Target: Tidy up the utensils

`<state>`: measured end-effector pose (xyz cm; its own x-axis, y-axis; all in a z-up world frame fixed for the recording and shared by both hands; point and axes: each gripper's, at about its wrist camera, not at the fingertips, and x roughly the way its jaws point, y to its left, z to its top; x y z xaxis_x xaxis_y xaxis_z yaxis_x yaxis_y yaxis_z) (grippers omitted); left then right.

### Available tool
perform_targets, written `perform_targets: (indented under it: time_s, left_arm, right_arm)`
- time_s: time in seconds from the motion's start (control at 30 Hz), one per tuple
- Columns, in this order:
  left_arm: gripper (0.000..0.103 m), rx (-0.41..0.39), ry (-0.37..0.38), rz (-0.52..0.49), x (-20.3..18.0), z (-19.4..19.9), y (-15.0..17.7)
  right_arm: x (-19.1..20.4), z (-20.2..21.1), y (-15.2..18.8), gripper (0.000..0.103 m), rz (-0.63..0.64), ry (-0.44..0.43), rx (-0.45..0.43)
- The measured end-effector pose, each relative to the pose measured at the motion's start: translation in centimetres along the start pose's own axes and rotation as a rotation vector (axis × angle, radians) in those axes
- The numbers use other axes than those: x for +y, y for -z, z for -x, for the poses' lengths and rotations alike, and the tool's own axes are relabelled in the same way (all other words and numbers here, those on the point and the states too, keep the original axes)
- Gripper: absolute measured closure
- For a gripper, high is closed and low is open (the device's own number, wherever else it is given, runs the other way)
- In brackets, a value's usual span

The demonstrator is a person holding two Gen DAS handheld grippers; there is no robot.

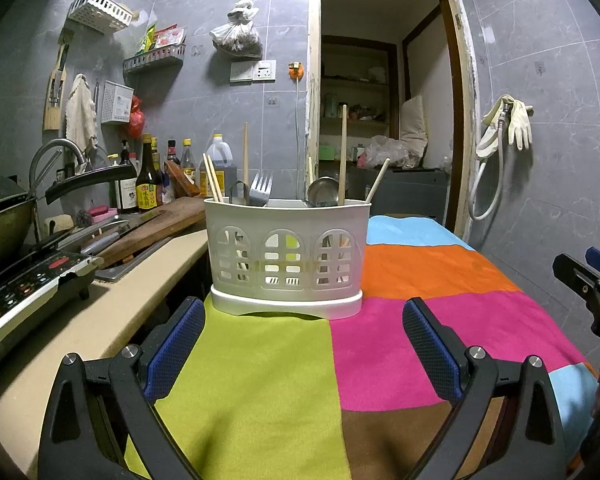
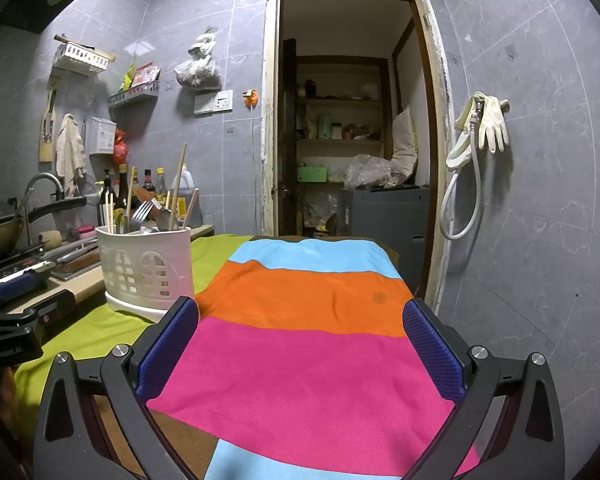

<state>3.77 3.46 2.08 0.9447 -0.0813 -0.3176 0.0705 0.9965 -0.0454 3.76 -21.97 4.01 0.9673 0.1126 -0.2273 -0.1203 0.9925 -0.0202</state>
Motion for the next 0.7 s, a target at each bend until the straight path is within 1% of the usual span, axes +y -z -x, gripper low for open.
perform_targets:
  time_s: [0.7]
  left_arm:
    - [0.006,0.010,0.002,0.002,0.14,-0.01,0.47]
  right_arm:
    - [0.00,-0.07,0.06,0.000,0.002,-0.001,0.000]
